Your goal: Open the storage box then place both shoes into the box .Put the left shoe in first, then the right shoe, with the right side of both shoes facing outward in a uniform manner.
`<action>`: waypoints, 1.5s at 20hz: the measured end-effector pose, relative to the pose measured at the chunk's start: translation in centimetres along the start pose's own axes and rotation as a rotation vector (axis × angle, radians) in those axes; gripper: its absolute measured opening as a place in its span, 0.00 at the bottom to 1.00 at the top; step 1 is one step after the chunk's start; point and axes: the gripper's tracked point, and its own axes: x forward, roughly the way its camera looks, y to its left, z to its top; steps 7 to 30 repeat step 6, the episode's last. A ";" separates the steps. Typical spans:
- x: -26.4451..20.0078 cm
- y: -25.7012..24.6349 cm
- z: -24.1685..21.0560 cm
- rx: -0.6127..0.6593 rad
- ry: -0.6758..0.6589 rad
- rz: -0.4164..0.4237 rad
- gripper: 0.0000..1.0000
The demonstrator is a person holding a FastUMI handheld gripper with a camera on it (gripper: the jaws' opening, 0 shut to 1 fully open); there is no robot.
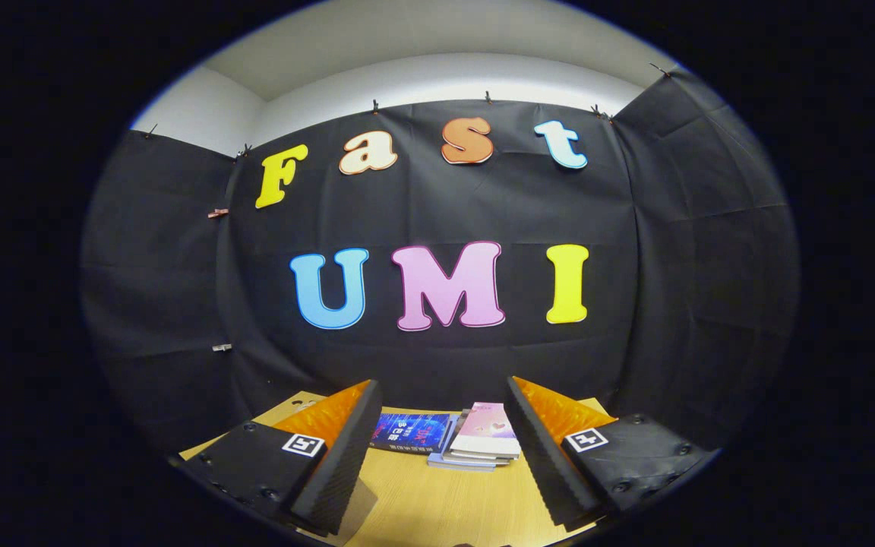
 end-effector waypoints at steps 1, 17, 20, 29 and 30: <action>-0.2 -0.4 -0.3 -0.005 0.008 -0.011 0.99; -0.5 -0.9 -0.3 -0.026 0.006 -0.056 0.99; -0.5 -0.9 -0.3 -0.026 0.006 -0.056 0.99; -0.5 -0.9 -0.3 -0.026 0.006 -0.056 0.99; -0.5 -0.9 -0.3 -0.026 0.006 -0.056 0.99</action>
